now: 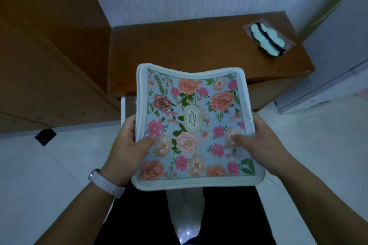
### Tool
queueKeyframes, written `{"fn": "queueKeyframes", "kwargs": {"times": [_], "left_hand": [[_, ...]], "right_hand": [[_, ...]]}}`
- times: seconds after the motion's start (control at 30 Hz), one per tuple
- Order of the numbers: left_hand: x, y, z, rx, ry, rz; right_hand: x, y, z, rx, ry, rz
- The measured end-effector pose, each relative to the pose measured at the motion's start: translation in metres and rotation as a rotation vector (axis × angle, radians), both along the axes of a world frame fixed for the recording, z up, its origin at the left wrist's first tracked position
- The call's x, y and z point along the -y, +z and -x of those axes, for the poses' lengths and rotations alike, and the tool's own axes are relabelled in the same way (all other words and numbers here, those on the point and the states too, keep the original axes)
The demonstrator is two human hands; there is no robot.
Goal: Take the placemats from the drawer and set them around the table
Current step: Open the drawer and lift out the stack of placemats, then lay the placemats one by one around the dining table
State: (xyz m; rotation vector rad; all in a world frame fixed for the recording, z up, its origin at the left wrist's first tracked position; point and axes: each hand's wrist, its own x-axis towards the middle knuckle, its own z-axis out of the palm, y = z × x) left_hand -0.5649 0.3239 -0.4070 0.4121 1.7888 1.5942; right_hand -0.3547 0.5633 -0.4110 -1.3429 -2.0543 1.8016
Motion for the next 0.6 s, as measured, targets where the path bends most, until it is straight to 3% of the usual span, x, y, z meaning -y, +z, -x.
{"fn": "queueKeyframes", "kwargs": {"times": [0.37,0.6], "left_hand": [[-0.001,0.239,-0.037,-0.004,-0.104,0.049],[0.002,0.318,-0.051,-0.05,-0.134,-0.009]], "right_hand": [[0.027,0.238,-0.056,0.014,-0.097,-0.015],[0.04,0.324,-0.081,0.01,-0.148,-0.083]]}}
